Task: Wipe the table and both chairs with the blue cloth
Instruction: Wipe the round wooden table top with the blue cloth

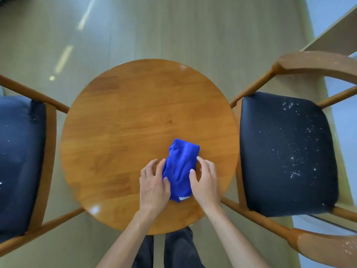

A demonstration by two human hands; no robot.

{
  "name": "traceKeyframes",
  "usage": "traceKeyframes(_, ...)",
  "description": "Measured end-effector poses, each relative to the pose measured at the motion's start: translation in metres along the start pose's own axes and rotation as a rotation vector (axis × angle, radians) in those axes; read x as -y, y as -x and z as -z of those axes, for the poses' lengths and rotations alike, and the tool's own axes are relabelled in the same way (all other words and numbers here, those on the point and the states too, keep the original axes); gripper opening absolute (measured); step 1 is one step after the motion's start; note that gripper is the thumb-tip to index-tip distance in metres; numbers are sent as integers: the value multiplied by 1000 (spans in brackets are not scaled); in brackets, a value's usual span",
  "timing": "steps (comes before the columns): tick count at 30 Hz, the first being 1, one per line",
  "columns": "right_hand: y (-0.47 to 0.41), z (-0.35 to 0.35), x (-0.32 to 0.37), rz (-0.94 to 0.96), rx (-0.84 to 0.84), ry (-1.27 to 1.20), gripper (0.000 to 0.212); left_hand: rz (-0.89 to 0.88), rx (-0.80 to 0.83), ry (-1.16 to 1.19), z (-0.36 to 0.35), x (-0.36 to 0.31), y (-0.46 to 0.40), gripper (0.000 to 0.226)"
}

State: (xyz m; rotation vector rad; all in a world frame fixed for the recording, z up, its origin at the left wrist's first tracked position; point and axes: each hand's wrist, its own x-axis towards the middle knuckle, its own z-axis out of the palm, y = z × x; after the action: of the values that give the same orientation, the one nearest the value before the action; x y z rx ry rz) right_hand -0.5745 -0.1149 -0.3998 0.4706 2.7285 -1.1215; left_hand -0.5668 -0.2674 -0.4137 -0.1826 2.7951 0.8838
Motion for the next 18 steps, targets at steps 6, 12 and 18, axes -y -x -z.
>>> traceKeyframes(6, 3, -48, 36, -123, 1, 302, 84, 157, 268, 313, 8, -1, 26, 46)
traceKeyframes(12, 0, -71, 24, 47, -37, 538, 81, -33, 51, -160, 37, 53, 21, 43)
traceKeyframes(18, 19, -47, -25, 516, 58, 598, 54, 62, 269, -391, 50, 76, -15, 82)
